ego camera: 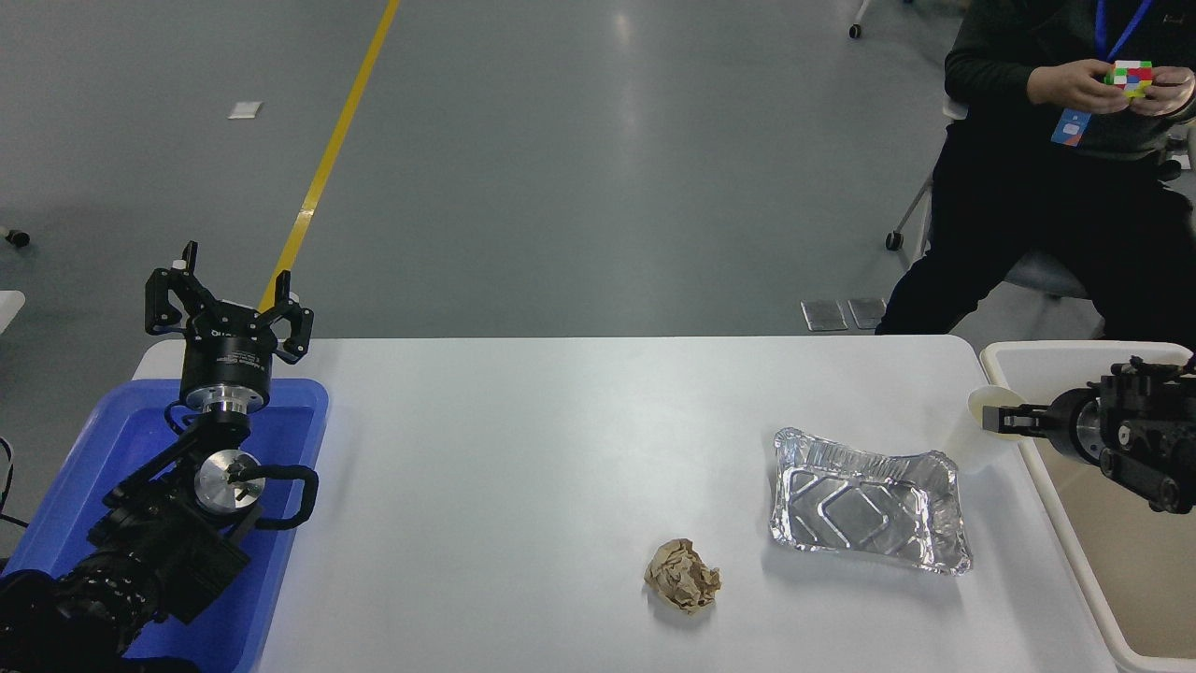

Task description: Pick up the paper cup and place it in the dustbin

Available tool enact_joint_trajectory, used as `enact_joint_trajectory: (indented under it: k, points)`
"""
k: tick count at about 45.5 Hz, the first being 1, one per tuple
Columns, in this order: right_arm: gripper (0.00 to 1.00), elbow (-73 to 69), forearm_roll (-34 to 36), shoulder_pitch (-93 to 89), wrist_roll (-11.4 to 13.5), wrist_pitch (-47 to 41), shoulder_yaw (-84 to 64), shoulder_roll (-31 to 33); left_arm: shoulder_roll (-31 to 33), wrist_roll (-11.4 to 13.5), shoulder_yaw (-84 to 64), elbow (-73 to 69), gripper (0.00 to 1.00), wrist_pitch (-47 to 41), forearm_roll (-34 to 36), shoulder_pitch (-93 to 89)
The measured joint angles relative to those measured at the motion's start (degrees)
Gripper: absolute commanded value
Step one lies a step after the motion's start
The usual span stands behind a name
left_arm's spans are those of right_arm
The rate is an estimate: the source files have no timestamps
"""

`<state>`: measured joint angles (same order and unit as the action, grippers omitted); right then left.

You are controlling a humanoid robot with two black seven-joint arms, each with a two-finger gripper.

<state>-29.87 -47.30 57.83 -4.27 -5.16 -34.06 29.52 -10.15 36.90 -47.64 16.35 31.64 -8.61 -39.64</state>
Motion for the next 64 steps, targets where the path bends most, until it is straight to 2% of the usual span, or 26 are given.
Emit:
enact_joint_trajectory:
  k: [3, 7, 8, 10, 30, 42, 54, 64]
  points:
    - [0.39, 0.0, -0.11, -0.08, 0.08, -0.09, 0.03, -0.07, 0.0, 0.0, 0.0, 0.0, 0.99, 0.0, 0.0, 0.0]
    - [0.26, 0.0, -0.21, -0.23, 0.16, -0.15, 0.05, -0.13, 0.0, 0.0, 0.0, 0.0, 0.99, 0.0, 0.0, 0.0]
    - [0.2, 0.0, -0.23, -0.26, 0.16, -0.17, 0.05, -0.14, 0.0, 0.0, 0.0, 0.0, 0.99, 0.0, 0.0, 0.0]
    - [0.0, 0.0, -0.26, -0.32, 0.17, -0.19, 0.07, -0.14, 0.0, 0.0, 0.0, 0.0, 0.99, 0.0, 0.0, 0.0]
    - [0.0, -0.14, -0.55, -0.19, -0.05, -0.37, 0.18, 0.2, -0.03, 0.0, 0.0, 0.0, 0.99, 0.0, 0.0, 0.0]
    - [0.0, -0.78, -0.58, 0.77, -1.05, -0.49, 0.19, 0.75, -0.03, 0.0, 0.0, 0.0, 0.99, 0.0, 0.0, 0.0]
    - [0.0, -9.46, -0.43, 8.63, -1.74, -2.0, -0.32, 7.77, 0.0, 0.01, 0.01, 0.01, 0.99, 0.0, -0.01, -0.01]
    - [0.0, -19.8, -1.68, 20.91, -1.42, -8.06, -0.76, 16.27, -0.04, -0.02, 0.06, 0.0, 0.99, 0.0, -0.01, -0.01]
